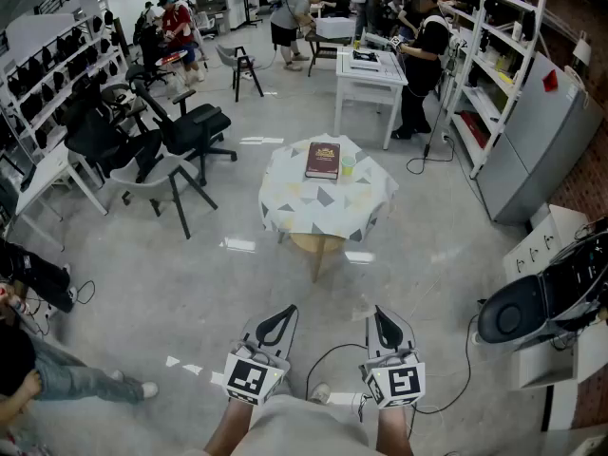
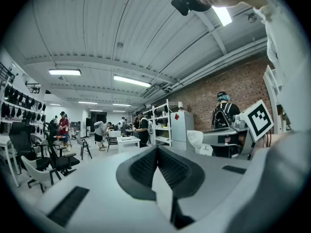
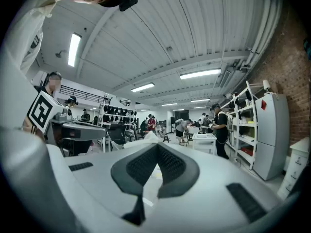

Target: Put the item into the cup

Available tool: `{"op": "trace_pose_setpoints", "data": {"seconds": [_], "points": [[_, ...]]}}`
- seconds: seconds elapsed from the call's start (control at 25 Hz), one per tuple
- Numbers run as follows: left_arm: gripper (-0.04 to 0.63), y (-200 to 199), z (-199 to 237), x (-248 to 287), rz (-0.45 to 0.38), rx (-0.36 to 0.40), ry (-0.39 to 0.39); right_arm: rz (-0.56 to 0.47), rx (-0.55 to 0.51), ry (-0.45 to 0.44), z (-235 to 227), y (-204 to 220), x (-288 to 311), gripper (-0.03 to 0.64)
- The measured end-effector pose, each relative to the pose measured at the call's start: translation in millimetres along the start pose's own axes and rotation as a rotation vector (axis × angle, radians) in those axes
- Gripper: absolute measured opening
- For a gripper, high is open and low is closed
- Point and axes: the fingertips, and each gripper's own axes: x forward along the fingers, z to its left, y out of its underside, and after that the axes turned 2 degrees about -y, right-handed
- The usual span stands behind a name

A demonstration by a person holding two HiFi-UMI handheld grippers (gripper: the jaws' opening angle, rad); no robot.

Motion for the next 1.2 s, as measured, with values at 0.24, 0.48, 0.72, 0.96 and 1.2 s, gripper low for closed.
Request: {"op": "trace_pose_setpoints", "data": {"seconds": [0.24, 0.48, 0.72, 0.96, 1.2], "points": [[0.012, -1.4, -16.6, 4.1, 0.001, 0.011, -0.008, -0.012, -0.010, 0.001, -8.8, -2.2, -9.2, 0.005], [0.012, 1.1, -19.0, 12.6, 0.008, 0.008, -0.019, 0.009, -0.026, -0.005, -16.3, 0.2, -2.4, 0.005], [0.012, 8.0, -7.5, 33.8, 0.022, 0.005, -0.025, 0.017, -0.035, -0.011, -25.9, 3.5, 21.3, 0.005], [0.012, 12.0, 18.7, 65.7, 0.017, 0.004, -0.005, 0.036, -0.053, 0.012, -38.1, 7.4, 55.9, 0.005], [0.012, 3.4, 57.4, 98.8, -0.003, 0.005, 0.026, 0.056, -0.066, 0.040, -44.8, 5.6, 99.7, 0.005]]}}
